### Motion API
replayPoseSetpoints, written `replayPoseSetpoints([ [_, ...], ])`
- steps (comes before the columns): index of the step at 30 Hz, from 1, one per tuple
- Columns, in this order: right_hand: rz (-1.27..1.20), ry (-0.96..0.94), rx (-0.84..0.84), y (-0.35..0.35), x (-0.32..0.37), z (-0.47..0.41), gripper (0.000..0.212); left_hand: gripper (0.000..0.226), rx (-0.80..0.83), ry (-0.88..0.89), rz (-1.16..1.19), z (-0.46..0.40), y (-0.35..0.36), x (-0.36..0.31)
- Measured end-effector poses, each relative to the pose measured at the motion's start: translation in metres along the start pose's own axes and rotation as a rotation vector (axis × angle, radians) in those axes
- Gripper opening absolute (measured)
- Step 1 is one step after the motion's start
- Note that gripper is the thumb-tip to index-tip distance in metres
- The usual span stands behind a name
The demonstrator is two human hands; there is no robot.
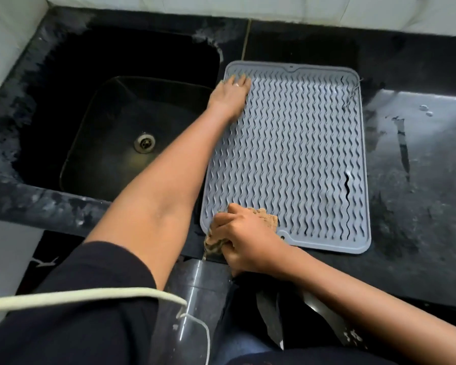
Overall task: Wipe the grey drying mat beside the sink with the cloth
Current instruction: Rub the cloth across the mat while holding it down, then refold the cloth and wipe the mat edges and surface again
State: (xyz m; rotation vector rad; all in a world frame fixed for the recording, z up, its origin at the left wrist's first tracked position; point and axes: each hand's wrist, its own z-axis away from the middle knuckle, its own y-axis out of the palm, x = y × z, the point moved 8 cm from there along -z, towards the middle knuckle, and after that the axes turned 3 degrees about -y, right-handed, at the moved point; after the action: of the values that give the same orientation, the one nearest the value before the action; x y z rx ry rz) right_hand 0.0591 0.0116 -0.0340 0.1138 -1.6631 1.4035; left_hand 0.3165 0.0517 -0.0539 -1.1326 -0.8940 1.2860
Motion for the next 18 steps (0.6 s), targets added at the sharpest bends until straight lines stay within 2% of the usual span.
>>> replayPoseSetpoints([
  [2, -0.323, 0.112, 0.037, -0.015, -0.01, 0.006, 0.036, 0.064, -0.033, 0.014, -0.029, 0.013, -0.008, -0.009],
  [4, -0.709, 0.243, -0.052, -0.039, -0.024, 0.02, 0.036, 0.051, -0.108, 0.029, 0.074, 0.033, -0.019, -0.015],
  [7, -0.983, 0.319, -0.304, -0.085, -0.045, 0.046, 0.045, 0.033, -0.226, -0.018, 0.485, 0.079, -0.038, -0.02],
  [9, -1.171, 0.337, -0.402, -0.104, -0.054, 0.058, 0.04, 0.034, -0.208, -0.062, 0.755, 0.114, -0.038, -0.027],
  [12, -1.352, 0.32, -0.472, -0.123, -0.058, 0.067, 0.026, 0.048, -0.087, -0.104, 1.064, 0.166, -0.027, -0.051],
  [15, -1.487, 0.317, -0.549, -0.131, -0.061, 0.072, 0.028, 0.059, 0.052, -0.12, 1.323, 0.196, -0.011, -0.08],
  [16, -1.528, 0.317, -0.55, -0.132, -0.061, 0.072, 0.029, 0.059, 0.038, -0.109, 1.38, 0.201, -0.009, -0.087],
  [18, -1.54, 0.333, -0.534, -0.136, -0.062, 0.075, 0.029, 0.038, -0.086, -0.116, 1.441, 0.205, -0.015, -0.09],
])
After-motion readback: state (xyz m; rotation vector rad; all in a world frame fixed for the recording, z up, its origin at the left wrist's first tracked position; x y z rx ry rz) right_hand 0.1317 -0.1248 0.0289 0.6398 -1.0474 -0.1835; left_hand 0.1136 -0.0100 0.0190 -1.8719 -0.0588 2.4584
